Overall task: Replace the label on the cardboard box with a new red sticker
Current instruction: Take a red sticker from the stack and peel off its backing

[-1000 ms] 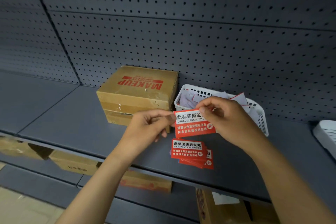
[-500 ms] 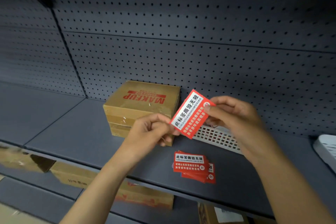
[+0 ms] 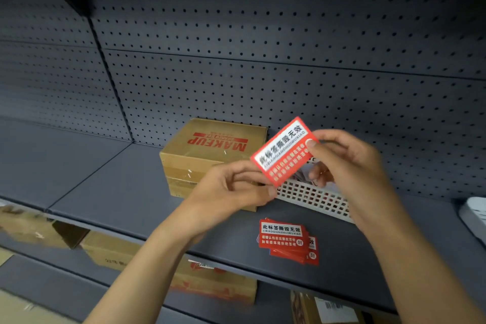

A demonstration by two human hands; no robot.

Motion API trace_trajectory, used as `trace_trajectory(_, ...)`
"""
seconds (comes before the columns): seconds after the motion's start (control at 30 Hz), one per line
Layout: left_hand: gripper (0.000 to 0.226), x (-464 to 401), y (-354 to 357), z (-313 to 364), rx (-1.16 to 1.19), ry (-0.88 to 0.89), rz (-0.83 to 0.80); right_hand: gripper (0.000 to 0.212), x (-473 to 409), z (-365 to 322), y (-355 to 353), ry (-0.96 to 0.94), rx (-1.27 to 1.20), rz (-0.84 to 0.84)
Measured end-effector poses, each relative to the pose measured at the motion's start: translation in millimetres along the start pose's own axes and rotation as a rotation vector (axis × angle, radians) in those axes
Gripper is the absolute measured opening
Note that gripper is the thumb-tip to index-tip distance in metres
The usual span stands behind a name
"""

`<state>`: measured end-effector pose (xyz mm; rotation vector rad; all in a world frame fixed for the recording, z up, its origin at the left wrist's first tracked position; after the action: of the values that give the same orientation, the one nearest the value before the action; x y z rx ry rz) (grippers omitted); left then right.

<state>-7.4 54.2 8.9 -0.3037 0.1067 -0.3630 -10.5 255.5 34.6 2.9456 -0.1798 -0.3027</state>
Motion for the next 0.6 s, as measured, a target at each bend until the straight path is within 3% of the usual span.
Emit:
trace_trajectory(0.13,0.025,-1,-6,-8,0.139,-0.041,0.136,0.006,1,7,-2,0.04,0.009,0.041)
trace_trajectory(0.23,0.03,-3,-8,-6,0.215,-0.055,0.167,0.006,2,8,-2,0.025,0.016,0.035)
trace_trajectory(0.47,0.016,-4,-10,-1,0.221,-0.064,0.218,0.014,5,10,-3,0.035,0.065,0.008)
trace_trajectory(0.53,0.015,-4,-7,-1,0.184,-0.042,0.237,0.029,5,10,-4,-0.104,0.322,0.085)
trace_trajectory(0.6,0.015,-5,-4,0,0.139,0.006,0.282,0.029,11,5,1,-0.326,0.56,0.134)
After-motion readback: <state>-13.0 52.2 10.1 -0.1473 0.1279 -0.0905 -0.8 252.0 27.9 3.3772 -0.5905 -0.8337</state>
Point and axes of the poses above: each hand's wrist, its own x-axis away from the middle knuckle, its own y-axis out of the palm, z = x × y, the point moved 3 cm from there along -x, towards the middle knuckle, and after that the axes turned 15 degrees about -x, right-handed, at the moved point
